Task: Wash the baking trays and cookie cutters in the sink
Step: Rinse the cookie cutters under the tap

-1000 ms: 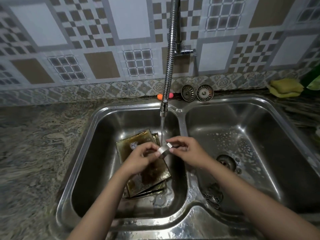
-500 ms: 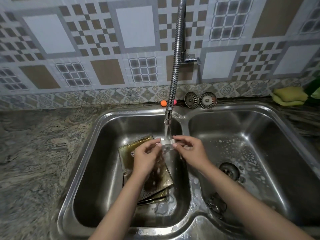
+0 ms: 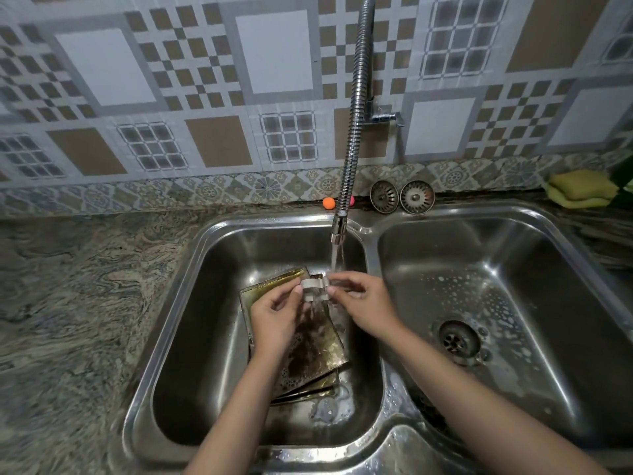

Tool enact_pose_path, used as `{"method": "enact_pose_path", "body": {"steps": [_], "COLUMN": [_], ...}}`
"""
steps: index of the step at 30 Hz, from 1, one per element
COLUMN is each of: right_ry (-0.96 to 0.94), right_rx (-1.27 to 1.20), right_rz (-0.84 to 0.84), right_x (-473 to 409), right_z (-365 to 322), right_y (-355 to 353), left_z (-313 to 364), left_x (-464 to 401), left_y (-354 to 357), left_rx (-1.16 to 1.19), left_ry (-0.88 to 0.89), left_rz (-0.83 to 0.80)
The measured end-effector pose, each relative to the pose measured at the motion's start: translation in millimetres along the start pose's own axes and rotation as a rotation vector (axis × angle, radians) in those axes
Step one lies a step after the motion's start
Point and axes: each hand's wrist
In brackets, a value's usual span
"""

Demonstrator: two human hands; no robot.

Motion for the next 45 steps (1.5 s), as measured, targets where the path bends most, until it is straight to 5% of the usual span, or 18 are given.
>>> {"method": "enact_pose_path", "body": {"steps": [19, 45], "right_ry": [0.102, 0.156], "right_rx": [-0.019, -0.016], "right_rz": [0.129, 0.064], "right_x": [-6.7, -12.0], "right_z": [-8.3, 0.9], "right_y": [-32.8, -2.5], "left_z": [8.7, 0.3], "left_x": [-4.2, -16.2], "left_y": [43.6, 12.1], "left_rx": [0.002, -0.057], "left_ry": [-0.091, -0.067], "left_rz": [-0.087, 0.011]}}
Point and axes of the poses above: each hand's wrist, its own x-axis away from the middle knuckle, its own y-axis out of the palm, z = x × y, and after that the axes turned 14 degrees about -x, right-handed
